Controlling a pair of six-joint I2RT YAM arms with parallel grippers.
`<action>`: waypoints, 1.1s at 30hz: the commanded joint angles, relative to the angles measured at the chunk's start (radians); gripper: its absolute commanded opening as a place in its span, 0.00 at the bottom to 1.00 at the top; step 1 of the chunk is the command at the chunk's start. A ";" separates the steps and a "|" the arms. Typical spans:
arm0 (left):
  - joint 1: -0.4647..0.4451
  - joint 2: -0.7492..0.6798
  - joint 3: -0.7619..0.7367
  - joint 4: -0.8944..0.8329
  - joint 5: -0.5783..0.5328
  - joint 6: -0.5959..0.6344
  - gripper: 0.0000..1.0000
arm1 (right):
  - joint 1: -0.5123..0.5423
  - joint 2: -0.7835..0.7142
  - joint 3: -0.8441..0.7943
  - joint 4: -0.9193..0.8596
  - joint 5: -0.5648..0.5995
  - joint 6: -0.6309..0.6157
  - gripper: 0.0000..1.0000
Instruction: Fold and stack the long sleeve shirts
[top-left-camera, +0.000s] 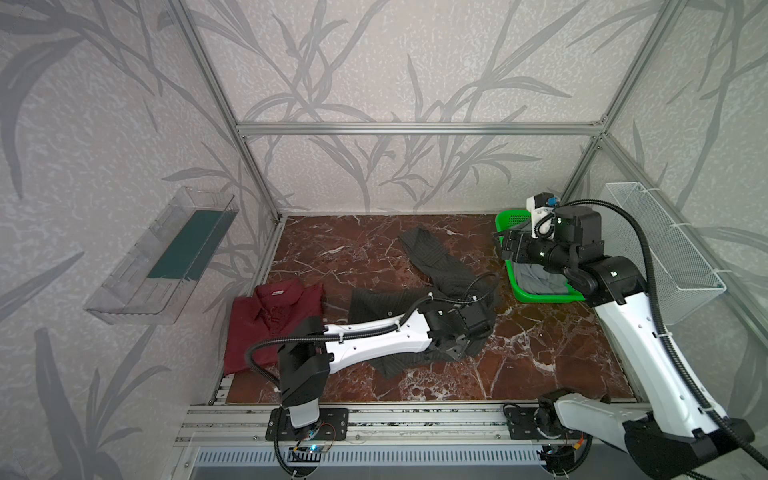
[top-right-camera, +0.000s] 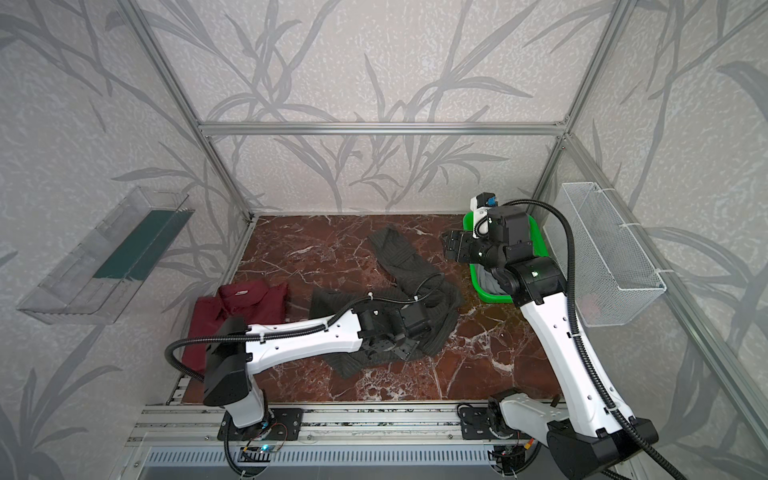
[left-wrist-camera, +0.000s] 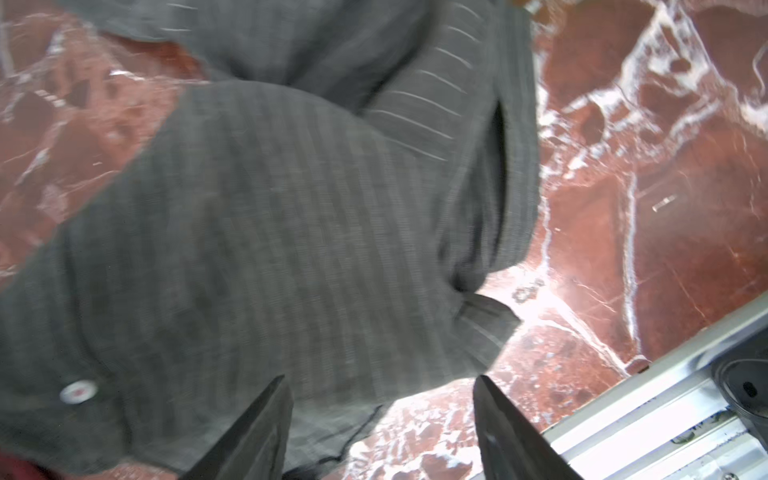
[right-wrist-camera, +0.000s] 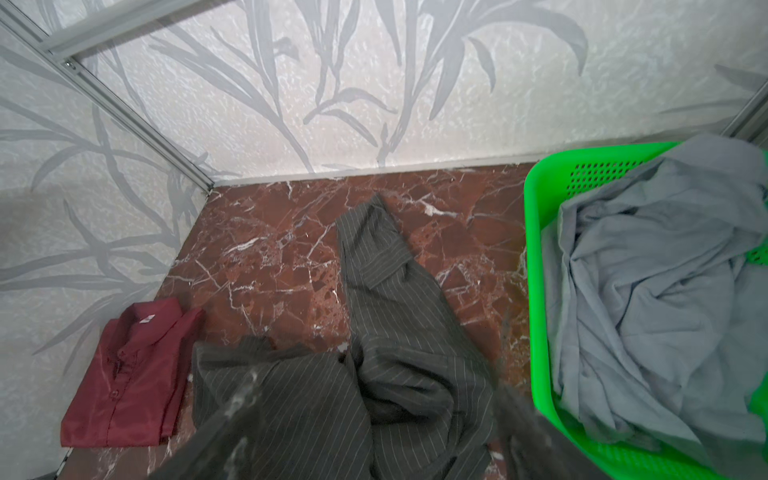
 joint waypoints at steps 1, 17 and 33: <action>-0.031 0.059 0.040 -0.058 0.010 0.009 0.71 | -0.016 -0.031 -0.037 0.044 -0.007 0.011 0.86; -0.048 0.231 0.135 -0.108 -0.051 -0.042 0.41 | -0.018 -0.091 -0.093 0.065 -0.018 0.009 0.86; 0.000 0.207 0.062 -0.059 -0.024 -0.026 0.00 | -0.024 -0.105 -0.115 0.082 -0.048 0.029 0.86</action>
